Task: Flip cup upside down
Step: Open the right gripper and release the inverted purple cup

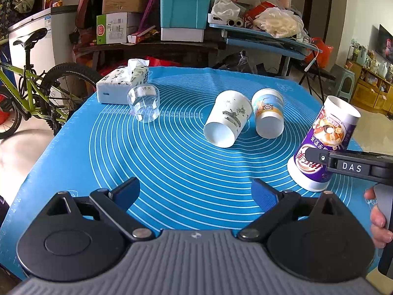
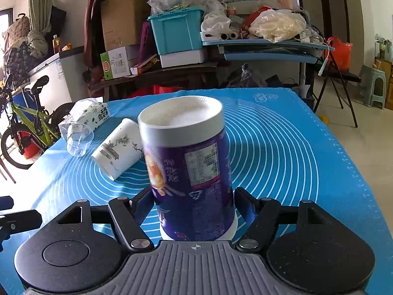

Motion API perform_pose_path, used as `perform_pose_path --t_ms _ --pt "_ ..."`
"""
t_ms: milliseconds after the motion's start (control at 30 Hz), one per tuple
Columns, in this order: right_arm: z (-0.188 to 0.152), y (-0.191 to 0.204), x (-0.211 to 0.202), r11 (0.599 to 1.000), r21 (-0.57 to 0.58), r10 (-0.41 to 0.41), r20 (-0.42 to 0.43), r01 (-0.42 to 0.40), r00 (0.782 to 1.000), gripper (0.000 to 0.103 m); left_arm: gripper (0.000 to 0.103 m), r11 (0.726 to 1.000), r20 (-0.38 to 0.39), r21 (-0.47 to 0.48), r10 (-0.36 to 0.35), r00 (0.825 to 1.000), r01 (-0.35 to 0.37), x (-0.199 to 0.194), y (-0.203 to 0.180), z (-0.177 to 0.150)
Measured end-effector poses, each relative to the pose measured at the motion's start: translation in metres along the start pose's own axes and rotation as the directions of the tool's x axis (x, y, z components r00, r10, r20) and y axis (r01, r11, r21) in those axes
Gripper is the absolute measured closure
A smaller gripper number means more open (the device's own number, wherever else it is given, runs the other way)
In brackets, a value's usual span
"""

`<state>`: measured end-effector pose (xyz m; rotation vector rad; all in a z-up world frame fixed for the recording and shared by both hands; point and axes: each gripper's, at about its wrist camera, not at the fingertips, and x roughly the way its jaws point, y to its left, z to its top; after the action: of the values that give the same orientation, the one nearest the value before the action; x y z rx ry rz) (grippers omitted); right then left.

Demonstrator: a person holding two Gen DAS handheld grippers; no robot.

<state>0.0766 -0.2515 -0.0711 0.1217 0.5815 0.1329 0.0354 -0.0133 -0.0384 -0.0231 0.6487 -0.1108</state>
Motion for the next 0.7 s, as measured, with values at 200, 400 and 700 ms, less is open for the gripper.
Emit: perform_pose_path --t_ms 200,400,700 --pt "-0.001 0.002 -0.005 1.0 -0.006 0.002 0.0 -0.002 1.0 0.022 0.007 1.0 -0.002 0.005 0.009 1.0 -0.009 -0.003 -0.002 0.0" --pt "-0.002 0.007 -0.021 1.0 -0.016 -0.018 -0.004 0.018 1.0 0.009 0.007 1.0 -0.014 0.022 0.016 1.0 -0.016 -0.013 -0.007 -0.001" --pt "-0.009 0.016 -0.068 0.996 -0.034 -0.077 0.002 0.077 0.997 0.004 0.007 0.998 -0.003 0.06 0.005 1.0 -0.005 -0.034 -0.024 -0.005"
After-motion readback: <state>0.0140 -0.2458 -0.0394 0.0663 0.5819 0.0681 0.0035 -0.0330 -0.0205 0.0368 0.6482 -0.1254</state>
